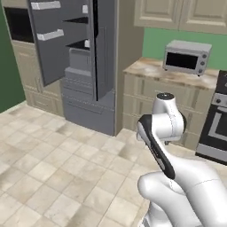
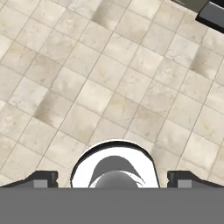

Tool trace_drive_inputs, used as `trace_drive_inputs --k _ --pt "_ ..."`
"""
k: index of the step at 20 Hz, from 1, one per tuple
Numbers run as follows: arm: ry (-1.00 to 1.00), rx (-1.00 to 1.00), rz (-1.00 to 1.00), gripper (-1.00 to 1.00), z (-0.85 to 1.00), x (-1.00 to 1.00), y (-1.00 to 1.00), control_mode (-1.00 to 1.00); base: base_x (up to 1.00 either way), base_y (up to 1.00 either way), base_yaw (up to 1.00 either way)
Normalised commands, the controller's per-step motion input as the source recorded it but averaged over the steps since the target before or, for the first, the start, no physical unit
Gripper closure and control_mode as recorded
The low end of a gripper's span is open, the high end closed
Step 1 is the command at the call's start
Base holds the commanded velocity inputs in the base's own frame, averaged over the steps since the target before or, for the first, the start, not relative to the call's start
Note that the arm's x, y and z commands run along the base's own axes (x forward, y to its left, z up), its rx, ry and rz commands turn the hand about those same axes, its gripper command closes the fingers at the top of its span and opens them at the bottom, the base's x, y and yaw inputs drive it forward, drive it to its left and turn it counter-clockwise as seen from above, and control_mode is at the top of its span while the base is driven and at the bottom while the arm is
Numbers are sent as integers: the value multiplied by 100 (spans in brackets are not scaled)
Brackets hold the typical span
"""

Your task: Retrieve the bottle and the shaker from the cabinet and place them next to the mixing bowl on the counter. Then add garlic from the fridge to the mixing bowl.

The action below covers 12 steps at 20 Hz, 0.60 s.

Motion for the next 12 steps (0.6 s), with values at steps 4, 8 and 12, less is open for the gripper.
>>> trace_drive_inputs --k 4,8,12 --pt "0 0 0 -100 0 0 0 100 3 100 -37" --pt "0 0 0 -100 0 0 0 100 14 100 -41" --pt "0 0 0 -100 0 0 0 100 35 100 -42"
